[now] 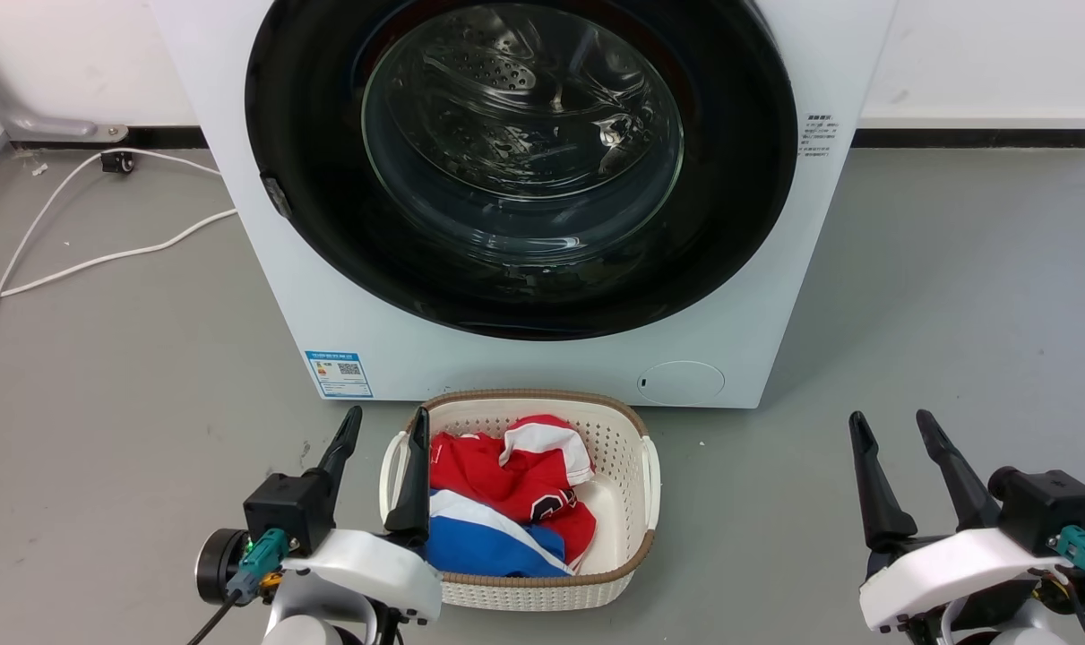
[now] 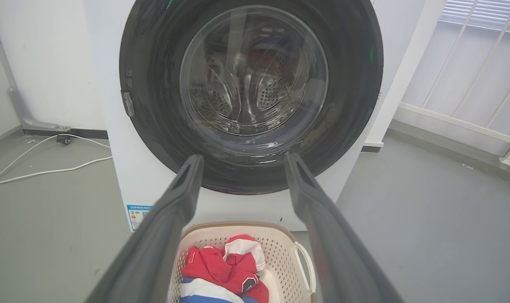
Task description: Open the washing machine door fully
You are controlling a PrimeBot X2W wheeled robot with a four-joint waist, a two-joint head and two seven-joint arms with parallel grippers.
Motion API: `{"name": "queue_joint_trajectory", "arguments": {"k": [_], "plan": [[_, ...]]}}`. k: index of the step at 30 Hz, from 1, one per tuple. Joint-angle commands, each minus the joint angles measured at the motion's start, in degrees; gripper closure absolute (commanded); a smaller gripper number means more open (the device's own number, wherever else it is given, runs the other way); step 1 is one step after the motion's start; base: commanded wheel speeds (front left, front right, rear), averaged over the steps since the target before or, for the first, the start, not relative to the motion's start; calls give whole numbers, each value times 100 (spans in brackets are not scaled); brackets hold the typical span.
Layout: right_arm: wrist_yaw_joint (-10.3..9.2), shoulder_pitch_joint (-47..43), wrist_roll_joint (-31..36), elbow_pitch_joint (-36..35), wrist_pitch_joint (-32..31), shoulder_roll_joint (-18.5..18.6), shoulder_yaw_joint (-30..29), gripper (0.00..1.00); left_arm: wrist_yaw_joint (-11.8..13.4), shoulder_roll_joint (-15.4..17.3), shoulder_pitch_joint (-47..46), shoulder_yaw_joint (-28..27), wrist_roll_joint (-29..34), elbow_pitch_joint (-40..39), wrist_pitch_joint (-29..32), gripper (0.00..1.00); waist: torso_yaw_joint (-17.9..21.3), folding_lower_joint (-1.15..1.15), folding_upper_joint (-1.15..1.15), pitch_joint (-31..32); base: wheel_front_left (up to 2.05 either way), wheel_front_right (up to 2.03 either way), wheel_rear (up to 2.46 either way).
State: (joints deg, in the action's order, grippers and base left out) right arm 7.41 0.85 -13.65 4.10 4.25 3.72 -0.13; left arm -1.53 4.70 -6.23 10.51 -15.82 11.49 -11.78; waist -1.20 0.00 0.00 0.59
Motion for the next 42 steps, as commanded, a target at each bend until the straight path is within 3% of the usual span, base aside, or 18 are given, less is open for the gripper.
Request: {"name": "queue_joint_trajectory", "arguments": {"k": [1,30,42], "plan": [[11,-21,180,-70,36,-26,-35,0,-23,-9,-103,-1,149,14,-61,0,1,0,0,0,0,0,0],[7,-239,939,-195,184,-90,-309,0,-89,-148,-131,-255,1012,439,-355,0,28,0,0,-16,0,0,0],[7,-264,797,-103,136,-90,-337,0,-139,-177,-176,-343,857,678,-343,0,29,0,0,11,0,0,0]]}}
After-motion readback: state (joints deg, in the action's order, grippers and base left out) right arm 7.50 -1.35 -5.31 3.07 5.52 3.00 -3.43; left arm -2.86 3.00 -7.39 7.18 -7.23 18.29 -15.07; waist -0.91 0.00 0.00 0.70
